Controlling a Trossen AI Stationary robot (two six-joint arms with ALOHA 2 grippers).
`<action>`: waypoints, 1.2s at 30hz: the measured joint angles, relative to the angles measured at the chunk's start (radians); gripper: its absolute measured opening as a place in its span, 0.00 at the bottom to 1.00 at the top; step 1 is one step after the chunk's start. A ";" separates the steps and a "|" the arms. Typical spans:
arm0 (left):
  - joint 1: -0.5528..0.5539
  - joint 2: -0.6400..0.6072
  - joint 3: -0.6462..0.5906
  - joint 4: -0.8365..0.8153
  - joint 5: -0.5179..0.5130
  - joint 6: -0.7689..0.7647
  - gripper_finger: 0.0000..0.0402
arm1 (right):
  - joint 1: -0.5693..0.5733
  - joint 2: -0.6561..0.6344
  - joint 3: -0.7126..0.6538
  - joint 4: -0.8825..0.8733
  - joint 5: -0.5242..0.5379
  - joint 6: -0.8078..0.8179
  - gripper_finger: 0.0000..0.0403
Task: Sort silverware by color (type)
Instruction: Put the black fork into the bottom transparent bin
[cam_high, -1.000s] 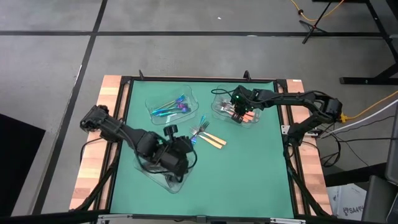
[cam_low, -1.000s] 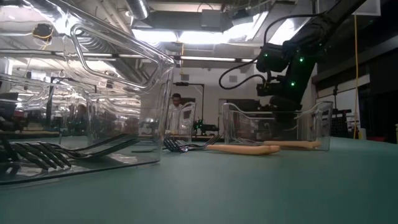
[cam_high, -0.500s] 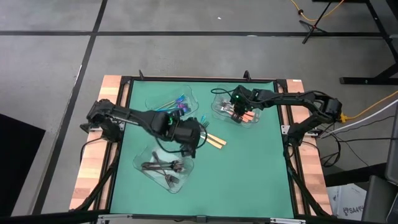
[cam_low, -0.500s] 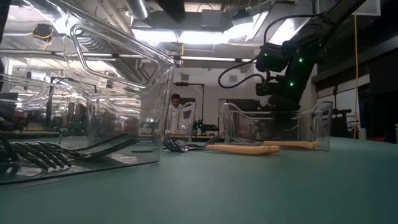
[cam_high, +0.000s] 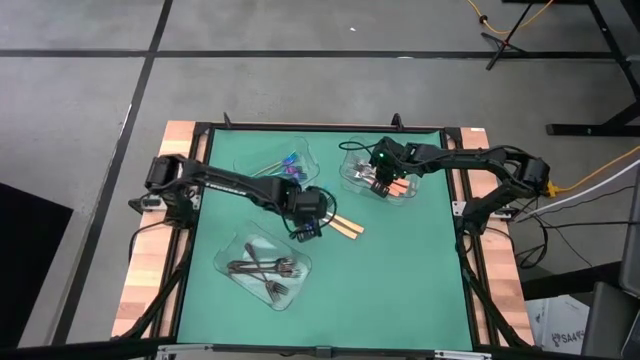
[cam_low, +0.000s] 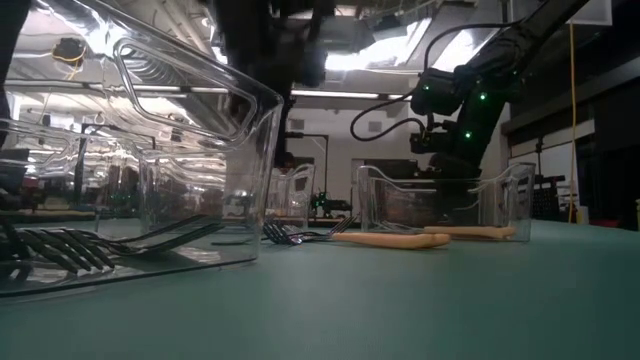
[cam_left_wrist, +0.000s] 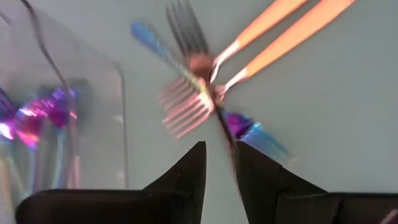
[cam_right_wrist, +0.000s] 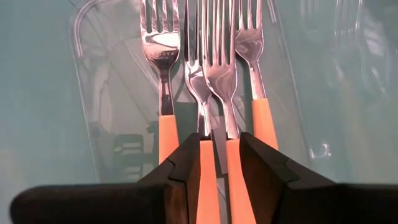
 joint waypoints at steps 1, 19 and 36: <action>0.009 0.001 -0.028 0.019 0.011 0.000 0.19 | 0.000 0.000 0.000 0.000 0.000 0.000 0.25; 0.051 -0.001 -0.303 0.408 0.115 -0.003 0.19 | 0.000 0.000 0.000 0.029 0.000 0.000 0.25; 0.030 -0.001 -0.425 0.558 0.115 -0.010 0.19 | 0.000 0.000 0.000 0.060 -0.001 0.001 0.25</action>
